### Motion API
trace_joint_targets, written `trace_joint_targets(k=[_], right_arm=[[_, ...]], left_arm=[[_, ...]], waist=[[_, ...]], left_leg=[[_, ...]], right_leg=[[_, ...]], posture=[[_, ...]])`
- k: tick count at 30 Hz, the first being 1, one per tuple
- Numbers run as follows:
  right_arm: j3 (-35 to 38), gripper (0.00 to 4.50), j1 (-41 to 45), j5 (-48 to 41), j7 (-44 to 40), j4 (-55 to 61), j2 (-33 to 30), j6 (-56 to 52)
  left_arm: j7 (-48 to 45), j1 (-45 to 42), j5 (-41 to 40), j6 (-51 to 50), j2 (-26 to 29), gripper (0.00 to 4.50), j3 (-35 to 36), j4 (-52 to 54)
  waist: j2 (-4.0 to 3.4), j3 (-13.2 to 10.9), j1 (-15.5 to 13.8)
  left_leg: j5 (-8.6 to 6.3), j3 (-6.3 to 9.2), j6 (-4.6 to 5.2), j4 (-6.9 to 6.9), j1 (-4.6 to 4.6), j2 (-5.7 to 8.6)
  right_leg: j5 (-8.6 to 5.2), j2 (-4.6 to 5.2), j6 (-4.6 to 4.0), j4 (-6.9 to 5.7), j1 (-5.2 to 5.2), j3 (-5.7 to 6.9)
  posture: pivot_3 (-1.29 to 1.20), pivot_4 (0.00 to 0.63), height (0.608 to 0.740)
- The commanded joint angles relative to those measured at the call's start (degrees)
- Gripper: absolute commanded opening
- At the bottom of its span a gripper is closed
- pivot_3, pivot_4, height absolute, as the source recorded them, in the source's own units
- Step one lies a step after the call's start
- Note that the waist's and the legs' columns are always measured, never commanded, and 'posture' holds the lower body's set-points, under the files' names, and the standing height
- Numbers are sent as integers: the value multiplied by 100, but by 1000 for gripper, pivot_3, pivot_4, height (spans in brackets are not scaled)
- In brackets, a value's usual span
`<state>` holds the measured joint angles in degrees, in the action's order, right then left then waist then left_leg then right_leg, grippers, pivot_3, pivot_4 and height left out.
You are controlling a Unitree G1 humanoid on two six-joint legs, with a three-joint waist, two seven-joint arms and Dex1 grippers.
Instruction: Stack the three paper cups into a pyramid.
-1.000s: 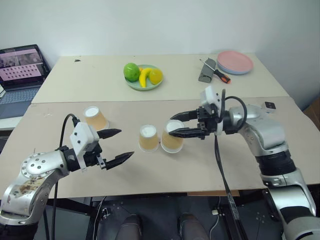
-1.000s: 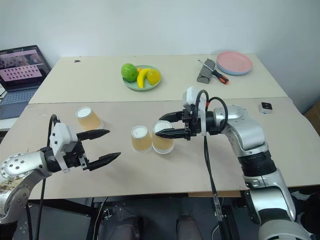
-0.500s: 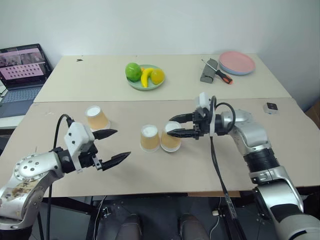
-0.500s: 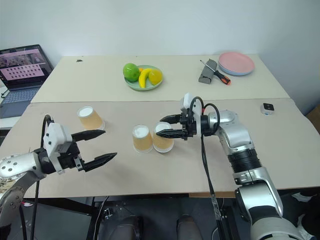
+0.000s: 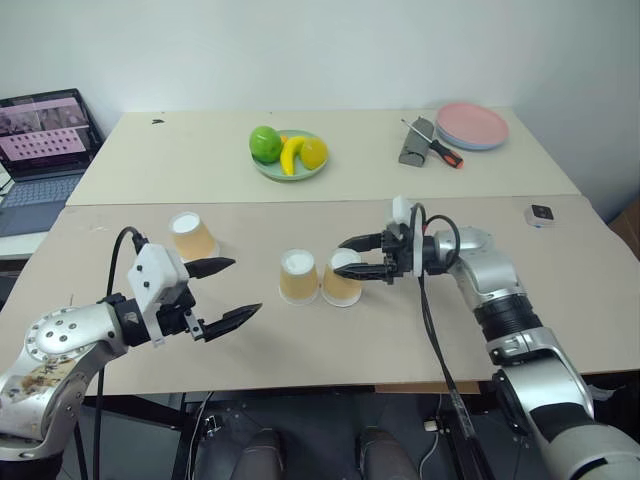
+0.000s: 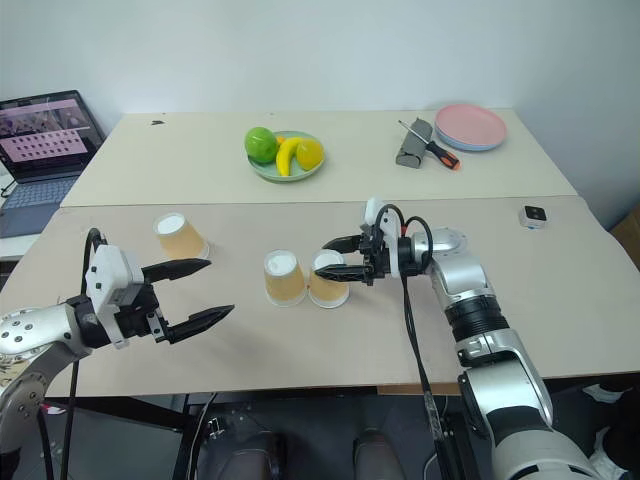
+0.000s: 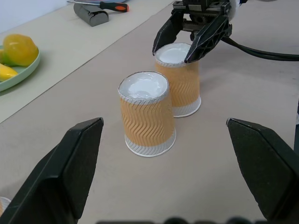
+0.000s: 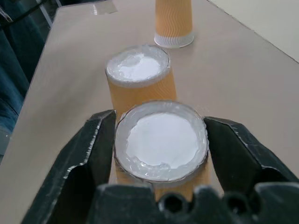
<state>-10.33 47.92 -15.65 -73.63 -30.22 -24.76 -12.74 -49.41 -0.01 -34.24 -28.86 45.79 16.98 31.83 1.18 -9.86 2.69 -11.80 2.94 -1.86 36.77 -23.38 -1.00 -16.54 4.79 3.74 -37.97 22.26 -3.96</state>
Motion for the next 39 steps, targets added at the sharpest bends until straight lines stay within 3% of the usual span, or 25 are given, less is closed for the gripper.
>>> trace_joint_targets(k=[1, 9, 15, 19, 24, 28, 32, 36, 39], right_arm=[[119, 4418, 154, 85, 25, -70, 52, 307], [315, 4418, 190, -67, -166, 450, -194, 96], [470, 4418, 10, -450, -270, 1762, -533, -482], [912, 4418, 108, -985, 289, 2712, -629, -1350], [1147, 4418, -476, -623, 1601, 3591, -721, -1826], [1404, 4418, -1241, -713, 1740, 4113, -1171, -2036], [1744, 4418, -1771, -1257, 1710, 4831, -1512, -2504], [2242, 4418, -2084, -2002, 1617, 5242, -1819, -3076], [2465, 4418, -2278, -2437, 1457, 5442, -2054, -3258]], left_arm=[[48, -25, -100, 12, 72, 4500, 182, 192], [64, -69, -76, 44, 63, 4500, 128, 136], [56, -142, -101, 43, 35, 4500, 85, 80], [194, -157, -61, 51, -61, 4500, 113, 49], [1517, -125, -31, -4, -925, 4500, 539, 210], [2727, 256, 374, 57, -1775, 4500, 646, 808], [3895, 727, 1523, 423, -2498, 4500, 539, 945], [4087, 806, 1978, 890, -2829, 4500, 277, 453], [3989, 488, 2104, 1141, -2769, 4500, 207, -218]], waist=[[0, 0, -1], [-1, -1, -7], [-2, -2, -2], [-2, -2, -5], [5, 0, -29], [23, 0, -74], [23, 0, -79], [24, 1, -100], [27, 3, -173]], left_leg=[[0, 0, 0, 0, -1, 0], [0, 1, 0, 0, -2, 0], [0, 1, 0, 0, -6, 0], [0, 2, 0, 0, -4, -1], [0, 3, 0, 0, -6, 1], [-1, 5, -1, 4, -17, 6], [0, -2, 0, 11, -20, 22], [-1, 2, 0, 9, -6, 17], [0, 0, 0, 11, -4, 19]], right_leg=[[0, 0, 0, 0, 1, 0], [0, 0, 0, -1, 2, 0], [0, 1, 0, 0, 5, 0], [0, 0, 0, -2, 3, 0], [0, 5, 0, -1, 3, 2], [0, 11, 1, 11, 2, 6], [0, 30, 1, 2, 6, 2], [0, 19, 1, 5, -10, 3], [0, 20, 1, 10, -16, 4]], posture=[[0, 150, 740], [0, 150, 740], [0, 150, 740], [0, 150, 740], [0, 150, 740], [0, 150, 740], [0, 150, 740], [0, 150, 740], [0, 150, 740]])
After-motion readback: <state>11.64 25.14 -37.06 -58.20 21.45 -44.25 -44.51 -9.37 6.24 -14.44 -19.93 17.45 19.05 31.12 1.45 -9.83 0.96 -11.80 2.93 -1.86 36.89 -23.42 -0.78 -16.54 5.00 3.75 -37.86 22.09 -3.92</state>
